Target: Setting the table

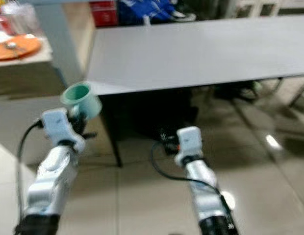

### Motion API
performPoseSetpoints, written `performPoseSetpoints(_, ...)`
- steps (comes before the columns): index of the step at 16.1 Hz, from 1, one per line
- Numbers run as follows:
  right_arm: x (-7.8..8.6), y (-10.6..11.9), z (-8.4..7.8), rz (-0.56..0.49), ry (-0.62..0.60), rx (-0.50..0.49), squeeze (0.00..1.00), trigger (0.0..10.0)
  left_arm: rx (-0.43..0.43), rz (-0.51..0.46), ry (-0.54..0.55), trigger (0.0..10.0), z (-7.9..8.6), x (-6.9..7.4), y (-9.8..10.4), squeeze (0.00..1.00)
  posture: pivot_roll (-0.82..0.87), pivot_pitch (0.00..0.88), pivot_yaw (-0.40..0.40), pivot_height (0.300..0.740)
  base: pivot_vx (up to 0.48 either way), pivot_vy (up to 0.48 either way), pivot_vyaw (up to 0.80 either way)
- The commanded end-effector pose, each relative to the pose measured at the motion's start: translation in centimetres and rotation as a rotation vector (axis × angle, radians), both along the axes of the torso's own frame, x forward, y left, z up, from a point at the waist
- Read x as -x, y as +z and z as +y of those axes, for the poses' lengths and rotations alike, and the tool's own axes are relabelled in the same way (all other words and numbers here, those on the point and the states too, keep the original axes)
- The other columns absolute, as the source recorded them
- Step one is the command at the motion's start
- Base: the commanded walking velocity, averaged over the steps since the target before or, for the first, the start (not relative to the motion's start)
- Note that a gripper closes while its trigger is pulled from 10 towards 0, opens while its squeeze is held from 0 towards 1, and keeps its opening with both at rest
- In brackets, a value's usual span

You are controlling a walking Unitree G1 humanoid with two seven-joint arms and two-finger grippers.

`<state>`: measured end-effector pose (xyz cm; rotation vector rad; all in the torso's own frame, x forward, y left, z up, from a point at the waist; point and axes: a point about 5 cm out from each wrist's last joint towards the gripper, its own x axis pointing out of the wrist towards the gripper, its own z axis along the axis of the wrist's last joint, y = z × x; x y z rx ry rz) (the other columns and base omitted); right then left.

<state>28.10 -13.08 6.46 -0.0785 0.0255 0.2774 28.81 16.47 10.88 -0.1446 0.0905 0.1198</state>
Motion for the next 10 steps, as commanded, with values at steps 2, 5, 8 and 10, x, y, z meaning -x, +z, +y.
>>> performPoseSetpoints(2,-0.1,0.2,-0.6,-0.008,-0.009,0.019,0.0,10.0,-0.052,-0.081,-0.022,0.0,-0.5,-0.2,1.5,0.0,-0.21,0.0,0.106,0.74,0.0,0.0,0.0)
performPoseSetpoints(5,-0.1,0.1,-0.6,-0.006,-0.011,0.019,0.0,10.0,-0.061,-0.17,-0.059,0.0,-1.0,-0.7,3.4,0.0,-0.21,0.0,0.106,0.74,0.16,0.0,0.0)
performPoseSetpoints(8,-0.1,0.1,-0.4,-0.005,-0.009,0.019,0.0,10.0,-0.061,-0.184,-0.071,0.0,-1.3,-1.3,4.1,0.0,-0.21,0.0,0.107,0.74,0.48,0.0,0.0)
performPoseSetpoints(10,-0.1,0.1,-0.4,-0.004,-0.01,0.018,0.0,10.0,-0.058,-0.193,-0.078,0.0,-1.7,-1.6,4.5,0.0,-0.21,0.0,0.11,0.74,0.48,0.0,0.0)
